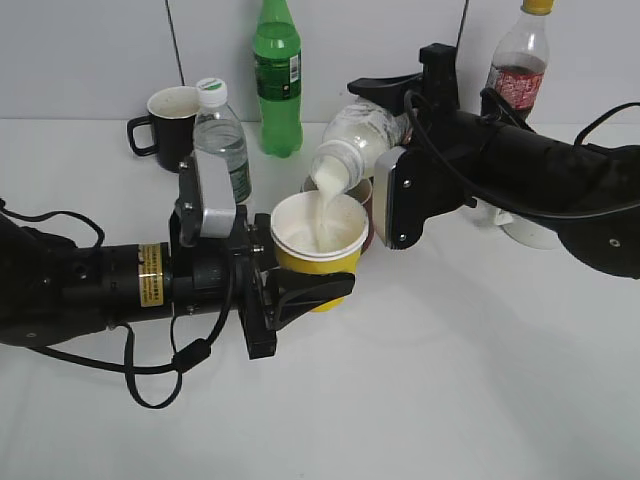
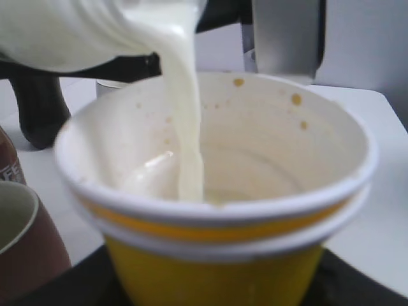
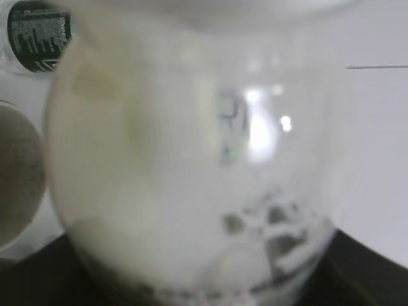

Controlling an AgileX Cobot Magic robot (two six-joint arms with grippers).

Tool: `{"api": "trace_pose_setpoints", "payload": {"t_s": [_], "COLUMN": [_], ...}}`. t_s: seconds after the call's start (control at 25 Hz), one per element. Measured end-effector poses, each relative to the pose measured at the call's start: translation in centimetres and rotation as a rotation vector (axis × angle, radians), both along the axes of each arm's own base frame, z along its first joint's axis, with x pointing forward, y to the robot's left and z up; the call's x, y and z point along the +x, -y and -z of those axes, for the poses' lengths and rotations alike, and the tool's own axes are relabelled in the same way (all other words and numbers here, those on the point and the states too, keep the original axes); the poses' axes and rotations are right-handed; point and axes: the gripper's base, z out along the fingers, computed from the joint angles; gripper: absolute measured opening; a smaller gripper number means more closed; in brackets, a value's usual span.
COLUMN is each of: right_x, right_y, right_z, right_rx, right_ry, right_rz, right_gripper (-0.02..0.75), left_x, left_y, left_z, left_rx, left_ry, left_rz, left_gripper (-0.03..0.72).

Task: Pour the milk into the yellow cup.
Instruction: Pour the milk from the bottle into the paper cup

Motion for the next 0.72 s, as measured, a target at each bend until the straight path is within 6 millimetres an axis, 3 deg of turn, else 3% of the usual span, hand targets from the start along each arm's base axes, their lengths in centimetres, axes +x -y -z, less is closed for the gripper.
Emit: {"api": "trace_pose_setpoints", "payload": {"t_s": [0.72], "right_x": [0.0], "right_y": [-0.01], "right_z": [-0.03], "right_rx": [0.002], "right_ry": [0.003], "right_rz": [-0.001], "right_gripper": [0.446], "left_x": [0.0], "left_y": [0.0], "left_z": [0.0], "left_rx": [0.0], "left_ry": [0.0], "left_rz": [0.0], "left_gripper": [0.386]}}
